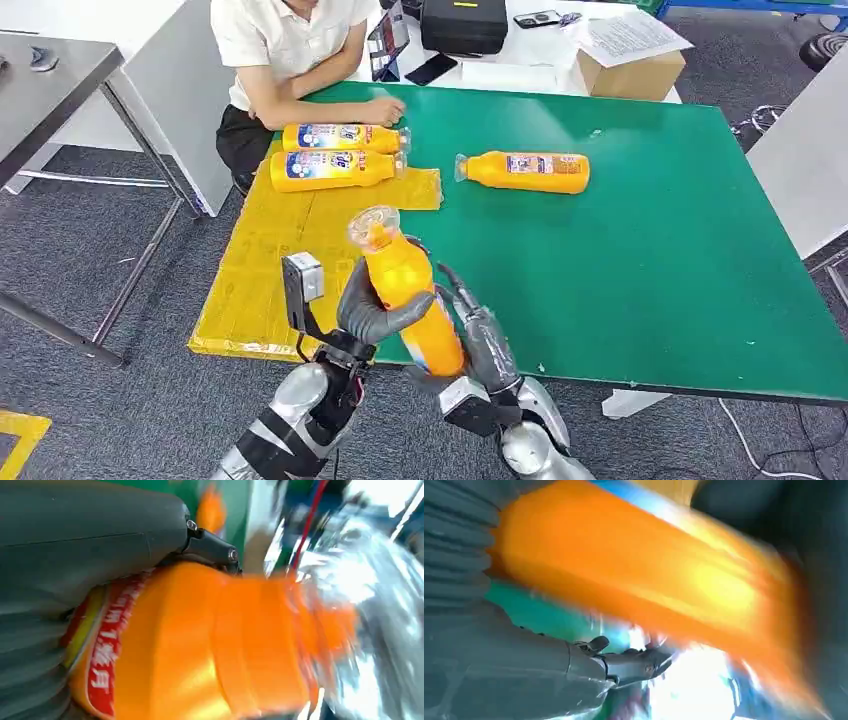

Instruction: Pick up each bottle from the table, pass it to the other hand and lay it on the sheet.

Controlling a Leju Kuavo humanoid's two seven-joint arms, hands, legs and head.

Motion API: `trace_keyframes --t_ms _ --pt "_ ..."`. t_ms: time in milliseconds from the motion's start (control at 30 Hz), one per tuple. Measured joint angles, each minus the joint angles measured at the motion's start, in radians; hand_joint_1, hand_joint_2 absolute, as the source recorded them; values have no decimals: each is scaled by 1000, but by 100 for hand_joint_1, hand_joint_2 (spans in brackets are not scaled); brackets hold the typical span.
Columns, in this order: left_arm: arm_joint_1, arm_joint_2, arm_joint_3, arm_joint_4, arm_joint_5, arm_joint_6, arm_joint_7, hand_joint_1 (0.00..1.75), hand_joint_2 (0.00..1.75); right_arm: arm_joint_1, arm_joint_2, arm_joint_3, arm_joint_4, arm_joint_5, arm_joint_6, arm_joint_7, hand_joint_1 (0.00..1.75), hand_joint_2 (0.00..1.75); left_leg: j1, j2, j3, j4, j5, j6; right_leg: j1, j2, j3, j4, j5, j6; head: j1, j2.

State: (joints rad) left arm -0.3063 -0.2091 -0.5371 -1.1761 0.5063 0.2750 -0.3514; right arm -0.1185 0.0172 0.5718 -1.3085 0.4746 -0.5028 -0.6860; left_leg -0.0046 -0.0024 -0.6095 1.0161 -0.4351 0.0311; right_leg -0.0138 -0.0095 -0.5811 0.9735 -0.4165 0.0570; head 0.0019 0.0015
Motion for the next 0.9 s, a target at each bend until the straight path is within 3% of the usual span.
trace_keyframes --t_ms 100,233,333,400,433,533,667,900 --pt "-7 23 31 2 -226 191 -50 175 175 36 31 -33 -71 104 -175 -11 0 0 0 5 1 0 0 0 0 3 -3 0 0 0 -3 0" --pt "-34 47 43 10 -682 346 -6 175 175 90 106 -191 -224 262 -188 -12 0 0 0 -1 -3 0 2 -1 0 -2 -5 3 0 -1 -2 0" --pt "-54 60 81 32 -950 149 76 175 175 95 189 -389 -377 204 -193 -12 0 0 0 -1 -2 0 2 -1 0 -2 -4 2 0 -1 -2 0" --pt "-50 60 121 37 -868 -26 59 175 175 106 208 -467 -426 161 -198 -11 0 0 -1 -1 -3 0 2 -1 -1 -2 -4 2 0 -1 0 0" --pt "-48 60 134 39 -756 -45 52 175 175 114 211 -502 -454 156 -199 -11 0 0 -1 0 -3 0 2 -1 -1 -2 -5 2 0 0 -1 0" --pt "-70 61 139 44 -601 51 56 175 175 125 237 -547 -501 165 -199 -11 0 0 -1 1 -3 0 2 -1 -1 -1 -6 2 1 0 -1 0" --pt "-118 75 109 85 -973 143 156 175 175 126 255 -581 -531 171 -199 -11 0 0 -1 -1 -3 0 2 -1 0 -2 -6 3 0 0 -1 0" --pt "-229 90 33 253 -1272 30 347 175 175 127 264 -599 -543 138 -199 -11 0 0 -1 1 -3 0 2 -1 0 -1 -6 3 0 0 -2 0"
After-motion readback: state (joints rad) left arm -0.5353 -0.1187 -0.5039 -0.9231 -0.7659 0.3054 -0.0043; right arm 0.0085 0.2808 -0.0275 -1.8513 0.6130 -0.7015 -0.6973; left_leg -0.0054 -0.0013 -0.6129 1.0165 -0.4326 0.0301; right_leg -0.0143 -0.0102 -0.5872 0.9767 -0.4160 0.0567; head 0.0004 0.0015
